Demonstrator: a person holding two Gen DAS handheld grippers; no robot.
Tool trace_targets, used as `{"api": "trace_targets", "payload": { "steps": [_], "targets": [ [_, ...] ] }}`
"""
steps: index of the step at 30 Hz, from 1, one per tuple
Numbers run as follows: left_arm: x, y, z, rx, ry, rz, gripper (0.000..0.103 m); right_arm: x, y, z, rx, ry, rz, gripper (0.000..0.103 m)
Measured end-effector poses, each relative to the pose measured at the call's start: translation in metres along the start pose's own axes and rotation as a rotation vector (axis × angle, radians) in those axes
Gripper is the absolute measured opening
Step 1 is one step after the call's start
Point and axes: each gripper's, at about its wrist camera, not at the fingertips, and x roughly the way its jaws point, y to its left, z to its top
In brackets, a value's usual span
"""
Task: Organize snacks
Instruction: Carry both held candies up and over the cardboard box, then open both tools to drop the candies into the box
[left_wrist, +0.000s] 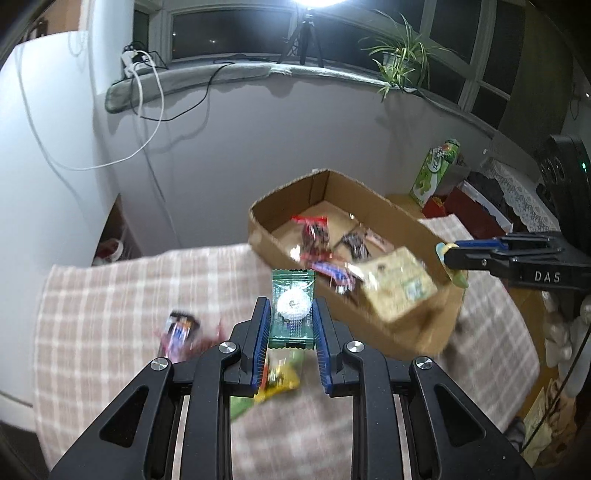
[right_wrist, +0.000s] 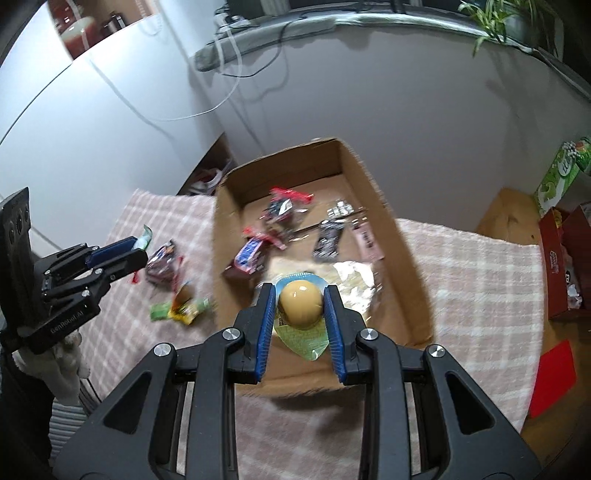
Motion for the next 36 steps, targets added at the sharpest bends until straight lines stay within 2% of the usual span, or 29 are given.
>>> {"api": "trace_targets", "payload": {
  "steps": [11,18,28,31,34,36],
  "targets": [
    [0.055,-0.007,0.041,0.024,0.032,-0.010,0.021,0.039,-0.030,0.028,0.031,0.031,-0.003,0.028],
    [0.079,-0.014,0.051,0.048,0.052,-0.007,0.021,0.059,-0.029,0.042,0.005,0.047,0.006,0.028],
    [0.094,-0.023,0.055,0.087,0.072,-0.012,0.022,0.070,-0.027,0.043,-0.015,0.059,0.000,0.029],
    [0.096,-0.024,0.054,0.083,0.081,-0.018,0.023,0.070,-0.026,0.041,-0.019,0.056,-0.008,0.033],
    [0.094,-0.025,0.054,0.078,0.082,-0.012,0.025,0.063,-0.024,0.039,-0.028,0.034,-0.017,0.056],
    [0.092,-0.025,0.054,0.077,0.078,-0.007,0.035,0.058,-0.022,0.039,-0.030,0.024,-0.018,0.058]
  ]
}}
